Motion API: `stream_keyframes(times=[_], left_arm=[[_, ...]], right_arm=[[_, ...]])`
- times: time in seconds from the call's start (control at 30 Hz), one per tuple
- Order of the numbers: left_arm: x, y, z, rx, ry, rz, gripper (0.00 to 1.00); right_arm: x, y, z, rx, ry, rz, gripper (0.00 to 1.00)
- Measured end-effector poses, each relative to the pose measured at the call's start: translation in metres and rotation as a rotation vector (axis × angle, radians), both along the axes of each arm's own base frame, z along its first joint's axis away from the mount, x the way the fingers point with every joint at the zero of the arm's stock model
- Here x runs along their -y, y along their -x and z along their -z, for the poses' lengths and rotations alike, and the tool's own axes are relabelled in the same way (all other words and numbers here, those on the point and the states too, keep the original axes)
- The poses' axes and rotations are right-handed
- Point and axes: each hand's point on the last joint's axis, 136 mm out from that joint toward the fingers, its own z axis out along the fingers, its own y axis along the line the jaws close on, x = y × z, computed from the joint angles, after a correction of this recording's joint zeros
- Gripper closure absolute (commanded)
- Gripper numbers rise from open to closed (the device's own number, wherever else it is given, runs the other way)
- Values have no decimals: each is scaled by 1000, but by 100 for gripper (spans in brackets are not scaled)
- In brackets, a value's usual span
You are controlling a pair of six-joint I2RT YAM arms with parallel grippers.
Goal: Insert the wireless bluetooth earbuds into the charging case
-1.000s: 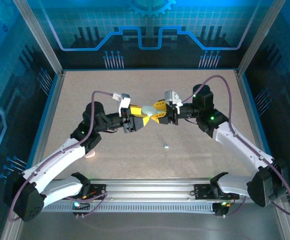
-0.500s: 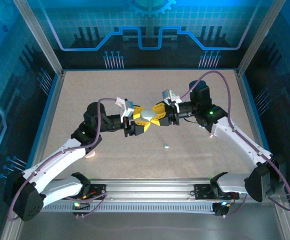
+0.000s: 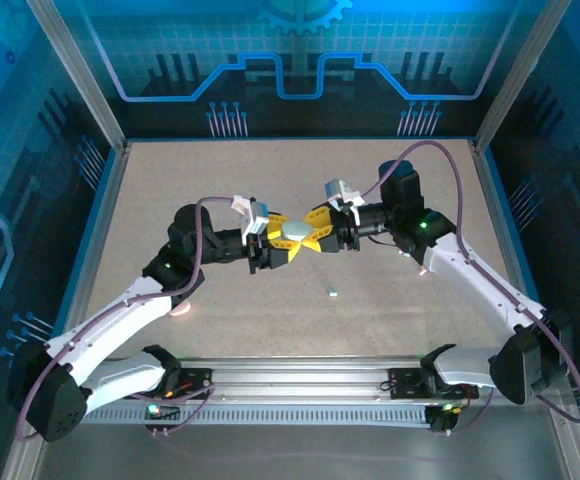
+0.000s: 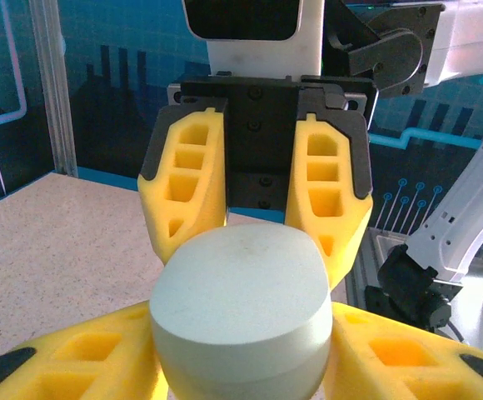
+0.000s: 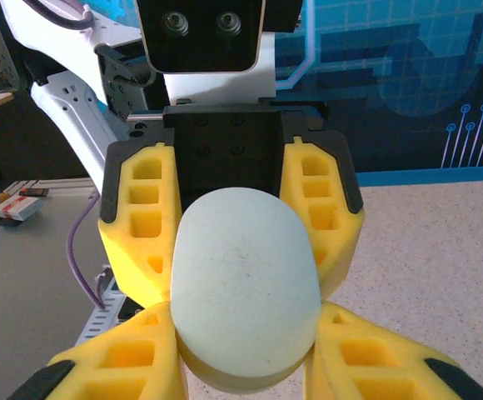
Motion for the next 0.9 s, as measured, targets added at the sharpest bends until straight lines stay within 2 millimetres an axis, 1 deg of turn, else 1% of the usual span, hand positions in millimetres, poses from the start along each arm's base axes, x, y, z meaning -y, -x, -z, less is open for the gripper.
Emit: stream_keyframes(times=[0.27, 0.43, 0.5, 0.6, 0.73, 0.9], left_arm=[[3, -1, -4, -16, 27, 9, 52], [4, -1, -3, -36, 33, 17, 60], [5, 0, -2, -41, 32, 24, 64], [5, 0, -2, -34, 30, 26, 68], [5, 0, 1, -22, 13, 23, 70], [4, -3, 14, -20, -41, 8, 70]], right_arm=[[2, 0, -1, 35, -5, 19, 69], [3, 0, 0, 55, -10, 26, 68], [4, 1, 0, 58, -10, 31, 62], [4, 0, -1, 56, -10, 36, 59], [4, -1, 2, 33, 1, 46, 54], [6, -5, 5, -5, 16, 78, 51]])
